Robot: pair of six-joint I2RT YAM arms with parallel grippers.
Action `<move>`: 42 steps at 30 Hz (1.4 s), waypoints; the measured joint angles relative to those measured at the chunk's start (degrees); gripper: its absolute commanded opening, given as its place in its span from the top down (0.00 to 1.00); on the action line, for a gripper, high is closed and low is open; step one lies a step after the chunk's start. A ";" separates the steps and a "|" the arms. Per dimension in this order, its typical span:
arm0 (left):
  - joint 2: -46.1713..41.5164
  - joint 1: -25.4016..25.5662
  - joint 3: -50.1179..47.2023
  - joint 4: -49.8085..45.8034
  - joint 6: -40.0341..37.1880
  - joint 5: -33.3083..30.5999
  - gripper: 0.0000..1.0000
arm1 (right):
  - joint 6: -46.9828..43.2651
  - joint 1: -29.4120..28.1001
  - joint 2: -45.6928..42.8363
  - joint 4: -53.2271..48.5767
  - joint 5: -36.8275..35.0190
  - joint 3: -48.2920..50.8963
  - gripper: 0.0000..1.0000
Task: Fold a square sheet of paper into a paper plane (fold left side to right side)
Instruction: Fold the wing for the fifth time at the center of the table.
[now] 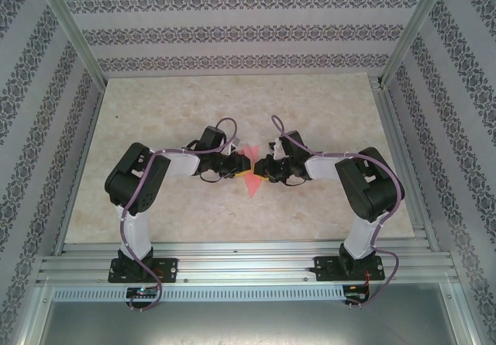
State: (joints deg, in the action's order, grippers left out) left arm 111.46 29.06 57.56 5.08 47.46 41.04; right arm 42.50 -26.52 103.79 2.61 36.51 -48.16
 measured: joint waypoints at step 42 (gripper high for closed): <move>2.67 -6.95 6.14 -13.90 -15.19 9.29 1.00 | -1.70 1.09 -3.02 -1.79 -0.04 1.14 0.77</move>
State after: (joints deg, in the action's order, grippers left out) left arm 114.13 22.11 63.70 -8.82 32.27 50.33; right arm 40.80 -25.43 100.77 0.82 36.47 -47.03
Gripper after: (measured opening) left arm 0.059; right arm 0.227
